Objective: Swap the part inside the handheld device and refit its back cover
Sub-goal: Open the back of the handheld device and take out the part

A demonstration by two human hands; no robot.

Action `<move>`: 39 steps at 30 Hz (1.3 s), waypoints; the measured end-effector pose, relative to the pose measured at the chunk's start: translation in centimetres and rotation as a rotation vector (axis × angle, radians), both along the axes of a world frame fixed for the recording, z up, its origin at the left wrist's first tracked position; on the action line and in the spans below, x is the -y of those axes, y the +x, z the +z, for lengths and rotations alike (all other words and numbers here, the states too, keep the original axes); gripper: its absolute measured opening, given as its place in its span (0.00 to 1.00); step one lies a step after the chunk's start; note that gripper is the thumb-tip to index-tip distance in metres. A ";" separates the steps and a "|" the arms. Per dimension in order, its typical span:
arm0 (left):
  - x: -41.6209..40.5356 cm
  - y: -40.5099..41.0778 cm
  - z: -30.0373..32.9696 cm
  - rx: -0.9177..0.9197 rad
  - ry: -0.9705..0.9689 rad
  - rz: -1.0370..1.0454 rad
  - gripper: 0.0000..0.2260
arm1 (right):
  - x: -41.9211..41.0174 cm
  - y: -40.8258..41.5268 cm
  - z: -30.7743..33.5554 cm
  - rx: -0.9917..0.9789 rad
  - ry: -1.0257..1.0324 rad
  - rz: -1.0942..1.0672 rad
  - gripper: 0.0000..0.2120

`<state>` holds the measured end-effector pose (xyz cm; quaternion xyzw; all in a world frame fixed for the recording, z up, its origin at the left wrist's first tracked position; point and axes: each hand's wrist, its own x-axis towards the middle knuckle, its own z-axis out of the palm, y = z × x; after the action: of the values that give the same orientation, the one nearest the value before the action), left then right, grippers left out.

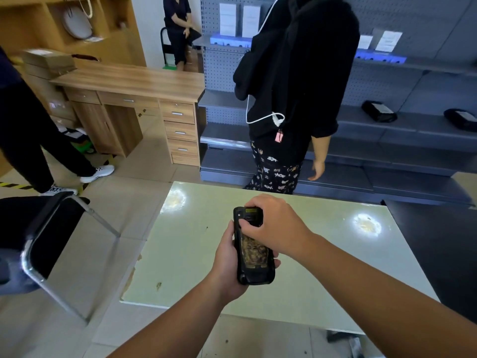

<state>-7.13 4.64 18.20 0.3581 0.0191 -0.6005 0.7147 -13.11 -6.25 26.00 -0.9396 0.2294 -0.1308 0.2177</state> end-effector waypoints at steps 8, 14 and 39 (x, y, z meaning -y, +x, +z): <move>0.4 0.5 -0.1 -0.015 0.091 0.004 0.30 | -0.6 0.3 -1.2 0.022 0.012 -0.090 0.13; 1.1 1.9 -0.1 0.034 0.156 -0.015 0.30 | -2.0 -1.2 -0.9 0.202 -0.230 -0.127 0.13; 1.1 2.2 -1.2 -0.014 0.152 0.014 0.28 | -4.7 0.7 -2.4 -0.104 -0.273 -0.243 0.08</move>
<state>-4.96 3.55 17.05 0.4071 0.0722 -0.5946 0.6896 -12.39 -1.54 23.62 -0.9314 0.3320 -0.1375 0.0586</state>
